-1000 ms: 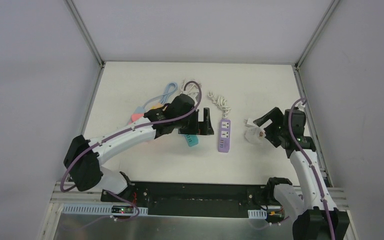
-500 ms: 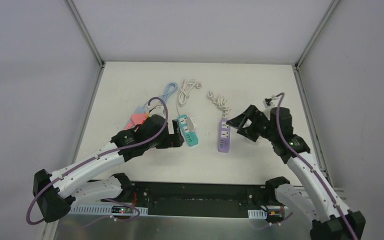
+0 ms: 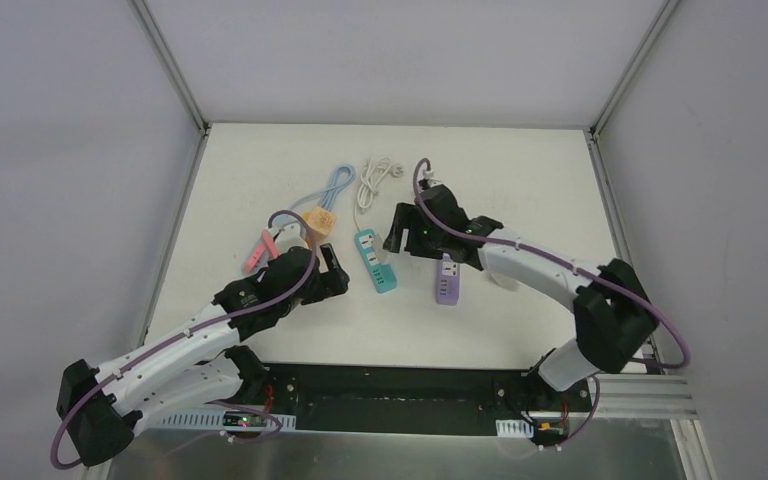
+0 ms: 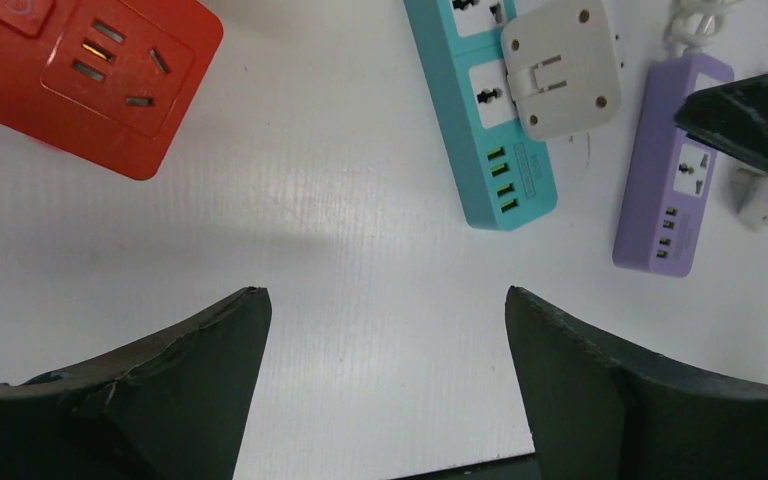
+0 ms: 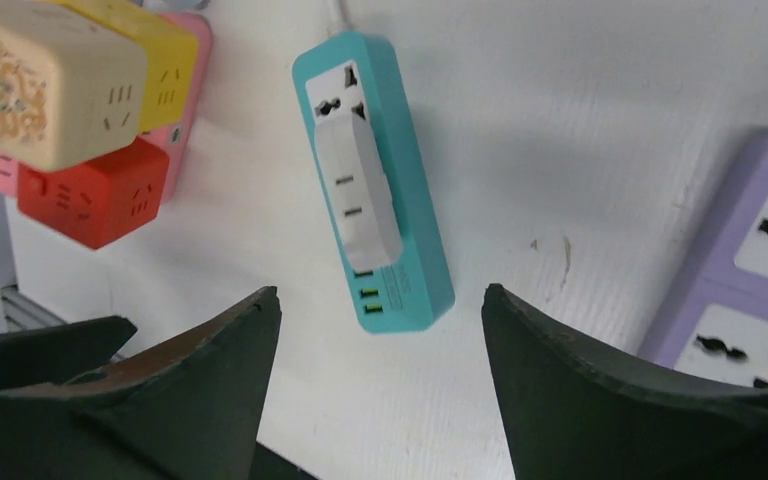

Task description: Pull the plug off the socket

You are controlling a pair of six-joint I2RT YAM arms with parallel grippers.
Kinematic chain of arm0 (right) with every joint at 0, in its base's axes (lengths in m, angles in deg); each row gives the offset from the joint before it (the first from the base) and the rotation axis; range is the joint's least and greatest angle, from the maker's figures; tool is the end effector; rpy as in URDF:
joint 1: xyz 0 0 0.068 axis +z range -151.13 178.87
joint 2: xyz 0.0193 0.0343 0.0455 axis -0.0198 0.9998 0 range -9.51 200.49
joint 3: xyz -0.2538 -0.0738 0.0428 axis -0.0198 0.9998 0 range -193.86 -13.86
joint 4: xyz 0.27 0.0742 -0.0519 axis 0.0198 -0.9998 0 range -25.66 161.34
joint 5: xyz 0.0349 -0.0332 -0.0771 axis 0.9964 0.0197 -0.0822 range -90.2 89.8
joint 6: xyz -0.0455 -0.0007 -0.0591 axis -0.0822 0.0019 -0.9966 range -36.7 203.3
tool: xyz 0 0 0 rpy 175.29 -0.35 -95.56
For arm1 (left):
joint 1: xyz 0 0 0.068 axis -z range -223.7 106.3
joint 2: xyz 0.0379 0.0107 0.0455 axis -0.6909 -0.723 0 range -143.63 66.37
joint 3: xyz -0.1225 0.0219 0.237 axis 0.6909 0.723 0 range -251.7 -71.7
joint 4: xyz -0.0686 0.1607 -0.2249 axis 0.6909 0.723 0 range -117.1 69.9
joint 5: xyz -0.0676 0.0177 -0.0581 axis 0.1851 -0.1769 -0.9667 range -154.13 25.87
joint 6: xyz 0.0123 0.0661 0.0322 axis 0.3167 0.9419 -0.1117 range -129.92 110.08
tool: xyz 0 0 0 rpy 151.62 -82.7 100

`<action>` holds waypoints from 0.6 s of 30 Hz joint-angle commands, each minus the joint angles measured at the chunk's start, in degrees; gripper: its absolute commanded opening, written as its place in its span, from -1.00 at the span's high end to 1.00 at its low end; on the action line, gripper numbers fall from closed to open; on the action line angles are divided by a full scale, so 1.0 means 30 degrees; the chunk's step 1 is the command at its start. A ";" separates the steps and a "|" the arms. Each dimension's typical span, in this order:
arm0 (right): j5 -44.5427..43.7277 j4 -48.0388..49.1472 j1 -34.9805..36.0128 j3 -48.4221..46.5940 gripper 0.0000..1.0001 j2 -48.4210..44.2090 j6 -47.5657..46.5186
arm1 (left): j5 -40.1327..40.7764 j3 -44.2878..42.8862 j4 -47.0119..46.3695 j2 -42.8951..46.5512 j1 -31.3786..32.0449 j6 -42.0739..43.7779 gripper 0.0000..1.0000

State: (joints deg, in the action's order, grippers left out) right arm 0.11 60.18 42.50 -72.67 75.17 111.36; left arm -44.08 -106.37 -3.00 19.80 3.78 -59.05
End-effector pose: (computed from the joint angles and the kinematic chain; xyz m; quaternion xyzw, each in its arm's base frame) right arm 0.2704 0.2584 0.2251 -0.1225 0.8866 0.2632 0.3600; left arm 0.1685 -0.1520 0.2264 -0.0916 0.8761 -0.2307 0.4132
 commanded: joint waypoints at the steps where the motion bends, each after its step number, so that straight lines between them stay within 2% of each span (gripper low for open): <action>1: -0.1911 -0.0057 0.0298 -0.2865 -0.46 0.2548 -0.1378 | -0.0495 0.0492 -0.2644 -0.0414 -0.0975 -0.0639 -0.85; 3: -0.1897 -0.0592 0.0370 -0.3924 -0.33 0.3842 -0.1762 | -0.0678 0.0527 -0.3156 -0.0675 -0.1252 -0.0546 -0.98; 7: -0.1104 -0.0656 0.0548 -0.4832 -0.07 0.5364 -0.2455 | -0.0460 0.0134 -0.3147 -0.1481 -0.1577 -0.0503 -0.98; 11: 0.0236 -0.0316 0.0644 -0.4640 0.20 0.5749 -0.2842 | -0.1589 -0.0346 -0.3389 -0.2675 -0.2114 -0.0051 -0.96; 15: 0.0362 -0.0797 0.0650 -0.4220 0.75 0.5631 -0.2909 | -0.2650 -0.0490 -0.4047 -0.3706 -0.2426 -0.0169 -0.86; 18: 0.0391 -0.1172 0.0641 -0.3366 0.92 0.4713 -0.2799 | -0.3246 -0.0398 -0.4982 -0.4311 -0.2520 -0.0312 -0.82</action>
State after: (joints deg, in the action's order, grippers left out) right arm 0.66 59.13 44.41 -84.89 92.57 103.68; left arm -50.24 -105.63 -13.12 8.68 -3.14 -60.01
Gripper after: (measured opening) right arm 0.153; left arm 0.924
